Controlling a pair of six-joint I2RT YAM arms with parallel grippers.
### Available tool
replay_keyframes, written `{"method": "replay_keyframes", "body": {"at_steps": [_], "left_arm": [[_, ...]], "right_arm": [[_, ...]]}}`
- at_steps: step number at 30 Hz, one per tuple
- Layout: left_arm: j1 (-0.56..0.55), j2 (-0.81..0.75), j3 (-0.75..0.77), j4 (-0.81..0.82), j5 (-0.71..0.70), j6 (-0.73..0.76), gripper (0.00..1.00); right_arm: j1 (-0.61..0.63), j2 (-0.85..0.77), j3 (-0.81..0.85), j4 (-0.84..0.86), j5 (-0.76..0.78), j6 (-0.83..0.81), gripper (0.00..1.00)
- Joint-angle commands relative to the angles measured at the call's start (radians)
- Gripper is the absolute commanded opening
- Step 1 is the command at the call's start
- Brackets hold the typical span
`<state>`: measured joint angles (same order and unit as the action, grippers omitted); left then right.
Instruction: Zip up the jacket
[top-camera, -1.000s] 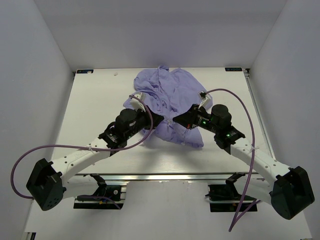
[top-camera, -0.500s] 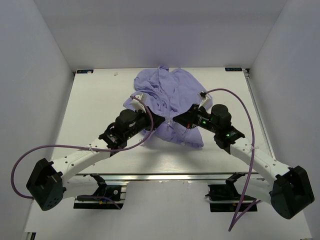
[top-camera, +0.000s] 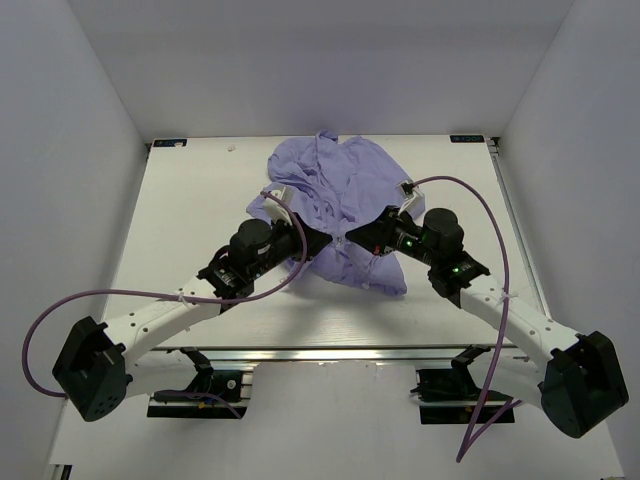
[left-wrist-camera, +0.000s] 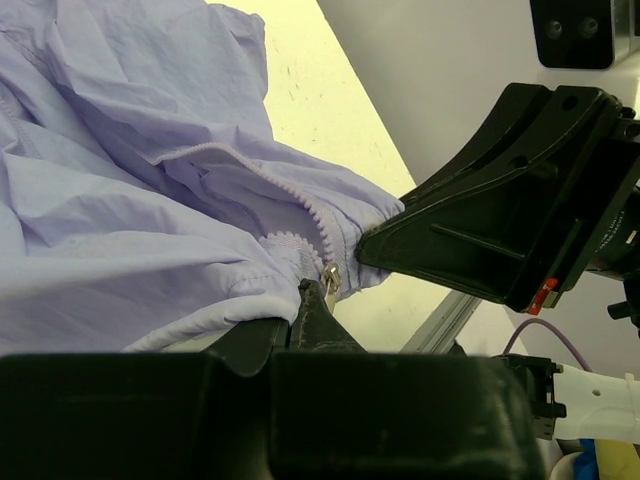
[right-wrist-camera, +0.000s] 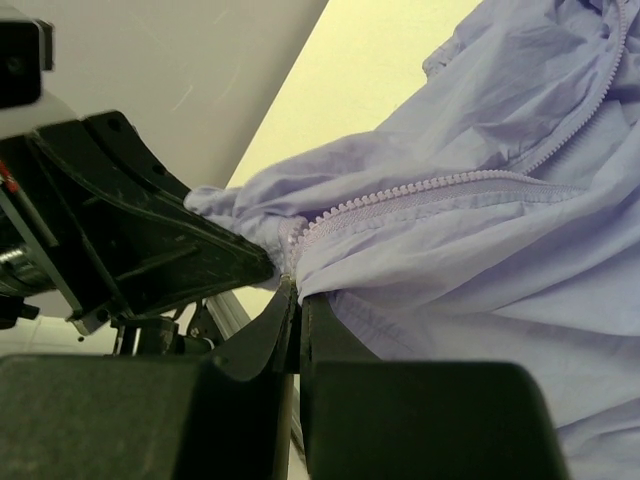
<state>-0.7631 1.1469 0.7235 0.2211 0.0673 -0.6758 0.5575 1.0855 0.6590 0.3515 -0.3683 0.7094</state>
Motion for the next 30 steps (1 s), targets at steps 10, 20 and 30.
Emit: {"method": "replay_keyframes", "body": {"at_steps": [10,20,30], "left_arm": [[-0.005,-0.035,-0.033,0.053,0.026,-0.045,0.0],[-0.007,-0.03,-0.042,0.098,0.088,-0.056,0.0],[-0.005,-0.027,-0.039,0.095,0.094,-0.067,0.0]], "right_arm": [[-0.002,-0.015,-0.025,0.133,0.017,0.058,0.0],[-0.002,-0.025,-0.047,0.132,0.031,0.045,0.0],[-0.002,-0.071,-0.098,0.176,0.069,0.055,0.0]]}}
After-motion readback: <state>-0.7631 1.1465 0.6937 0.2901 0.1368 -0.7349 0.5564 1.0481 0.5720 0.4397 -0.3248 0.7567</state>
